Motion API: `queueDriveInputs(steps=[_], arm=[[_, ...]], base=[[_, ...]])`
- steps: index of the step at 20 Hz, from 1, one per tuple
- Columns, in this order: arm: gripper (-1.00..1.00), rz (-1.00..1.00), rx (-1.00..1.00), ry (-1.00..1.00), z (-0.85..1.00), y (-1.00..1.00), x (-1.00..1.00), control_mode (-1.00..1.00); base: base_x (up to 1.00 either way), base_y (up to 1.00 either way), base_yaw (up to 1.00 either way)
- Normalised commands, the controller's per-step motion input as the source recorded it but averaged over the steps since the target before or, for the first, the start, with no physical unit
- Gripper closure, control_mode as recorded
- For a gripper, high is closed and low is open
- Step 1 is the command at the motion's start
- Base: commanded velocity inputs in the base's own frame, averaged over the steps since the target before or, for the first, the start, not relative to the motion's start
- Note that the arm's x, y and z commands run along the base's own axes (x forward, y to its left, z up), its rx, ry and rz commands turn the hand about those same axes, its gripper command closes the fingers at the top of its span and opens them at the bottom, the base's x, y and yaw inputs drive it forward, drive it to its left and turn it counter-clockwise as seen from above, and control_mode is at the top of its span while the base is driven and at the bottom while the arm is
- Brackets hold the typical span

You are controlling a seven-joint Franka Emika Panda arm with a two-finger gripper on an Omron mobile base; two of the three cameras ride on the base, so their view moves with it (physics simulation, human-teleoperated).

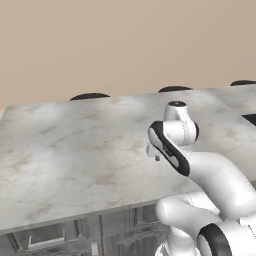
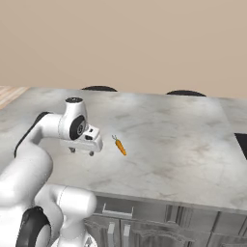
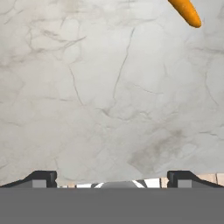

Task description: Place the two vegetables and bowl onto the tray for setting up a vegetable dip station.

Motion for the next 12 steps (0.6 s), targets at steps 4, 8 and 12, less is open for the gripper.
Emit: queueDriveInputs(steps=[4,8,12], arm=[[-1.0,0.06,0.0,0.09,0.0,-0.23,0.43,-1.0],[-1.0,0.1,0.0,0.0,0.0,-0.22,0.34,-1.0],[-1.0,0.17,0.0,-0.02,-0.02,-0.19,0.25,-1.0]], base=[[0.0,0.0,0.0],[0.0,0.0,0.0],[0.0,0.0,0.0]])
